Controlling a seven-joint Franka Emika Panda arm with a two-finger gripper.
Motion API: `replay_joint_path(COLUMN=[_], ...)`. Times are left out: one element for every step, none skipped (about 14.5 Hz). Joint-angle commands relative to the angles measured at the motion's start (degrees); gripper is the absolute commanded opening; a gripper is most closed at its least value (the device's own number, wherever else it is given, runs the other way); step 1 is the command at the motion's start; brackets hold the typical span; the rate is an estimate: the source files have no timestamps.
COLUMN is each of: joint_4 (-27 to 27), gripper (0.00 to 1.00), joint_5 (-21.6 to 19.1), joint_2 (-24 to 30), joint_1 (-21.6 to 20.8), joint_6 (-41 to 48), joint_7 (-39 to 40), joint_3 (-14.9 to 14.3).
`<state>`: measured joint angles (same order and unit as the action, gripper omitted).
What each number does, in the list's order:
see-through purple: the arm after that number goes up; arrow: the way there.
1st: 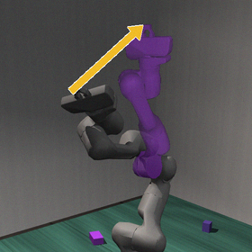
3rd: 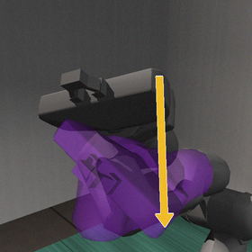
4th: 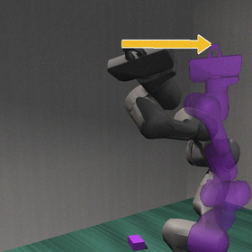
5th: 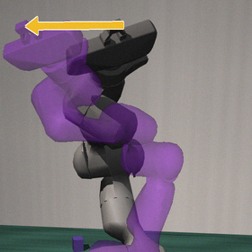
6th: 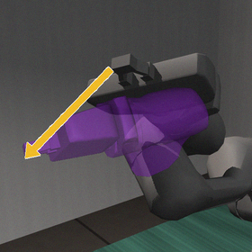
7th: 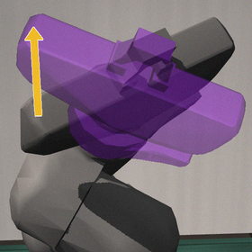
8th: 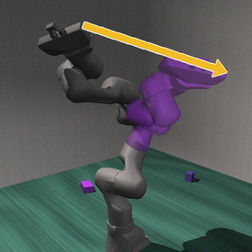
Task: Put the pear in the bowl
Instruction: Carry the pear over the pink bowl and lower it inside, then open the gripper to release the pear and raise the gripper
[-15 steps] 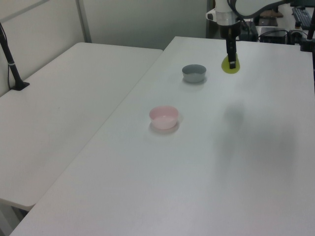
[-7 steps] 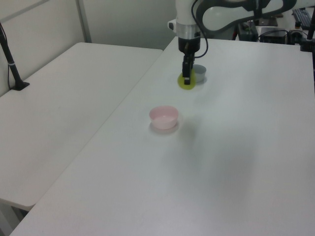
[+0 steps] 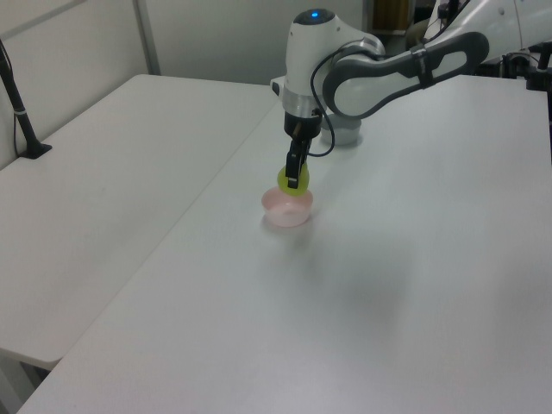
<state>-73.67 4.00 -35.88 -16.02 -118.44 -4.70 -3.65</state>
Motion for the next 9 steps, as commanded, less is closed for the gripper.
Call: replay_joint_path(joint_4=[2.1, 2.0, 1.6, 1.5, 1.5, 1.5, 1.6, 1.5, 1.5], gripper=[0.12, 0.13, 0.15, 0.2, 0.37, 0.58, 0.83, 1.0, 1.0], joint_5=[-1.1, -1.0, -0.8, -0.9, -0.9, -0.8, -0.8, -0.7, -0.7], joint_2=[-3.1, -3.4, -3.7, -3.9, -3.9, -3.9, -3.8, -3.8, -3.4], joint_1=[-1.8, -1.8, -1.9, -1.8, -1.6, -1.5, -1.5, -1.6, -1.6], joint_6=[-3.2, -3.4, -3.3, -3.4, -3.5, -3.5, -3.3, -3.2, -2.8], joint_7=[-1.5, -1.5, -1.5, -1.5, -1.4, -1.4, -1.5, -1.5, -1.5], joint_3=[-1.9, -1.9, -2.1, -2.1, -2.1, -2.1, -2.1, -2.2, -2.2])
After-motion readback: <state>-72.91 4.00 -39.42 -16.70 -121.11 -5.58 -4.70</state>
